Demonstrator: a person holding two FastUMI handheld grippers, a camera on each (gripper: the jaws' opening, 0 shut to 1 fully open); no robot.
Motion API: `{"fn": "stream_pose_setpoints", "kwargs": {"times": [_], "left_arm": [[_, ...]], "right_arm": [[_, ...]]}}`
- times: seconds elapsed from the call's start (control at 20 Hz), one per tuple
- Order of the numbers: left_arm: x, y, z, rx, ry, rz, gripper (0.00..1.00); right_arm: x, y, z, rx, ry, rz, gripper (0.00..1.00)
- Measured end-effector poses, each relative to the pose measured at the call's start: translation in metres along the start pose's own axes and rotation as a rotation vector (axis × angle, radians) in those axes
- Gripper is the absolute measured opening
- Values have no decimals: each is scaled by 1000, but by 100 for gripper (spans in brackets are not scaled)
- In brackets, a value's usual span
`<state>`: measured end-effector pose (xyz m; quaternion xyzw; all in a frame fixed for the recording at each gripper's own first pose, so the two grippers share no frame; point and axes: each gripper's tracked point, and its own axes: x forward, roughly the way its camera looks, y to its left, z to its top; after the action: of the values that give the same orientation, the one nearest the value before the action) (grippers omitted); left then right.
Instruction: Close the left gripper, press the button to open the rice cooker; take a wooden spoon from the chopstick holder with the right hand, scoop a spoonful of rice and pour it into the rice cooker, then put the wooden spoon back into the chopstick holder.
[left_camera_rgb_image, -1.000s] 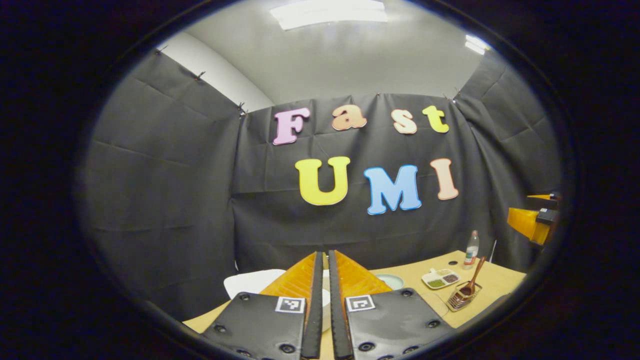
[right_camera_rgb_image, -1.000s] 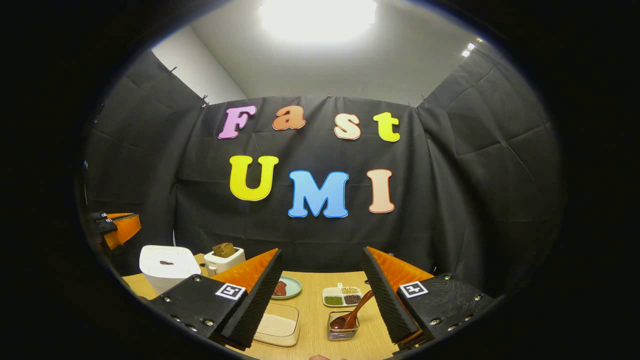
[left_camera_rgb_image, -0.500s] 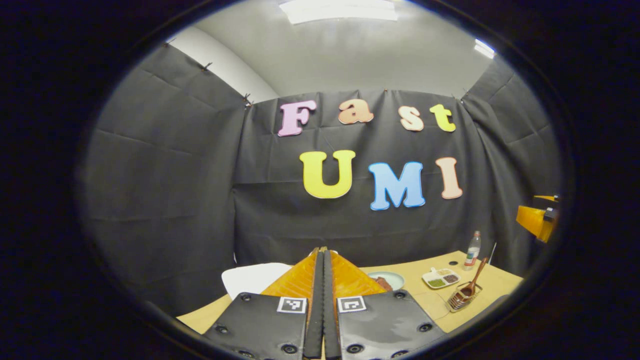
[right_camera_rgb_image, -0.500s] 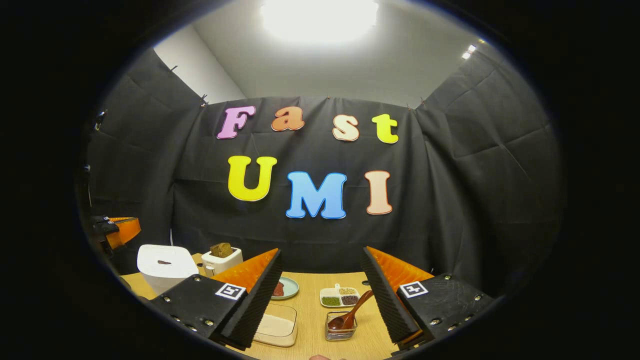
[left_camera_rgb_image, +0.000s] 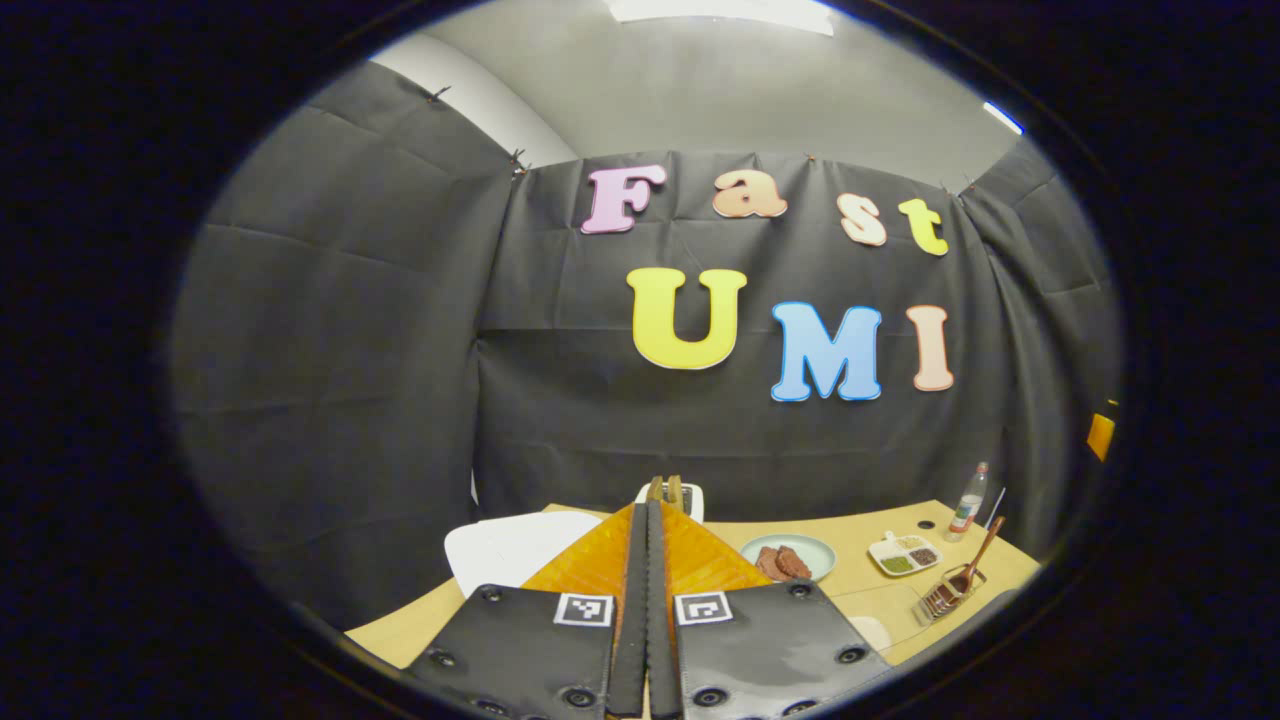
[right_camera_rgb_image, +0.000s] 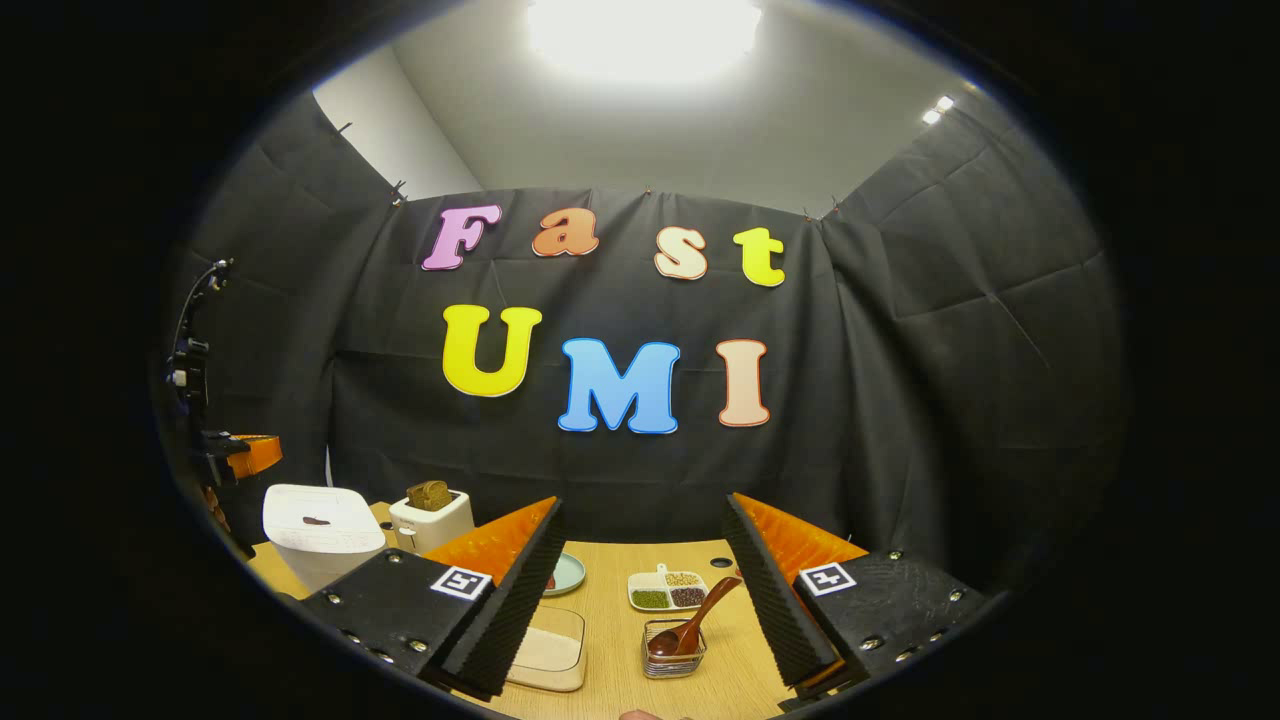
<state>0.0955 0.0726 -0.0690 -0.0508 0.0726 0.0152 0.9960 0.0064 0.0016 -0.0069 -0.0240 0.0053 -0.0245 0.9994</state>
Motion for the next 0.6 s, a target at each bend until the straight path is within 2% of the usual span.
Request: {"fn": "stream_pose_setpoints", "kwargs": {"times": [0.25,0.6], "left_arm": [[34,22,-26,8,59,1,9],[74,41,-88,-9,211,-10,9]], "right_arm": [[-4,-2,-3,-12,15,-23,96],[-10,-10,-5,-19,26,-62,96]]}}
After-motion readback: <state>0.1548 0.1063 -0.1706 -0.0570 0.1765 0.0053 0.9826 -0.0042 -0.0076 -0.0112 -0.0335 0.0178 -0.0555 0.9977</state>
